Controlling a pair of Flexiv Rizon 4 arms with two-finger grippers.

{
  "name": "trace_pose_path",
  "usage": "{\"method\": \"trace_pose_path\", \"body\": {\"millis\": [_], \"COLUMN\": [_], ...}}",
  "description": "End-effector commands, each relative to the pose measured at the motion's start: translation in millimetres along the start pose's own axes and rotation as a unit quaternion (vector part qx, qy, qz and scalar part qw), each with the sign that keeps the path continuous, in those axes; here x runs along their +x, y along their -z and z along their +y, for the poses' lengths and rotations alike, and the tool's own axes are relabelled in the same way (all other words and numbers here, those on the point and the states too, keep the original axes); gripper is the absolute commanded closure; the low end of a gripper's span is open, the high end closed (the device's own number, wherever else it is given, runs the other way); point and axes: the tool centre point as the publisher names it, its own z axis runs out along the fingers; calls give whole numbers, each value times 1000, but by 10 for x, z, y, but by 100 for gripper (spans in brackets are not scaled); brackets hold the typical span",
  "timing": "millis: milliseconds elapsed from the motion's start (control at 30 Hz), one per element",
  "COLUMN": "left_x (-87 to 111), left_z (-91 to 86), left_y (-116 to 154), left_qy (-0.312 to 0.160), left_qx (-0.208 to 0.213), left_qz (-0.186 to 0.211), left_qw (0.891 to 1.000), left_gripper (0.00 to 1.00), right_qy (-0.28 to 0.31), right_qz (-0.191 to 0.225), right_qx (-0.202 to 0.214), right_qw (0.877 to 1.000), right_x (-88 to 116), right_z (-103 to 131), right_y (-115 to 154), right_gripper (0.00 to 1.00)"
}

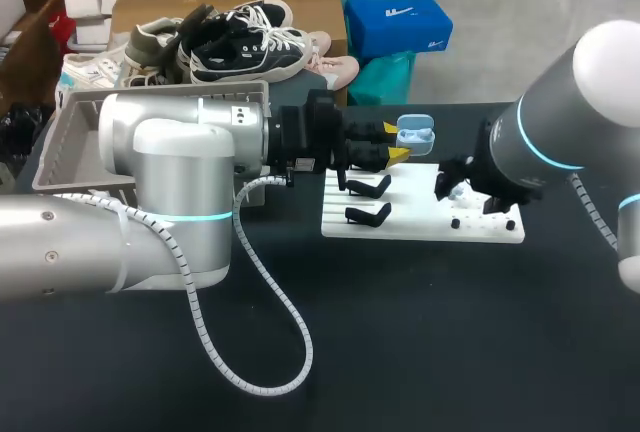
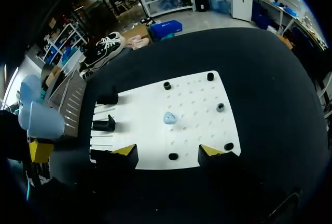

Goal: Pick up each earbud case from the left stands, insert the matching earbuds, close the lid, and place the case in the box.

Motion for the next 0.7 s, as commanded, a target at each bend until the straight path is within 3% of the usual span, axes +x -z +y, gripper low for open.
{"method": "trace_pose_path", "body": {"millis": [33,200,700], "left_x": [7,7,7], "left_z": [-2,-2,-2], "left_y": [-2,-2,-2], "left_qy": [-1,-1,-1], "left_qx": [-1,-1,-1], "left_qz": [-1,-1,-1], "left_qw": [1000,1000,1000], "left_gripper": [100,100,100], "right_qy": [-5,-18,-41], "right_qz": [-3,-4,4], "right_qx": [8,6,1], "right_qw": [1000,1000,999], "right_x": [-51,-99,-185], "right_z": [31,-30,-45], "right_y": [-77,-142,-281], "right_gripper": [29,37,50]}}
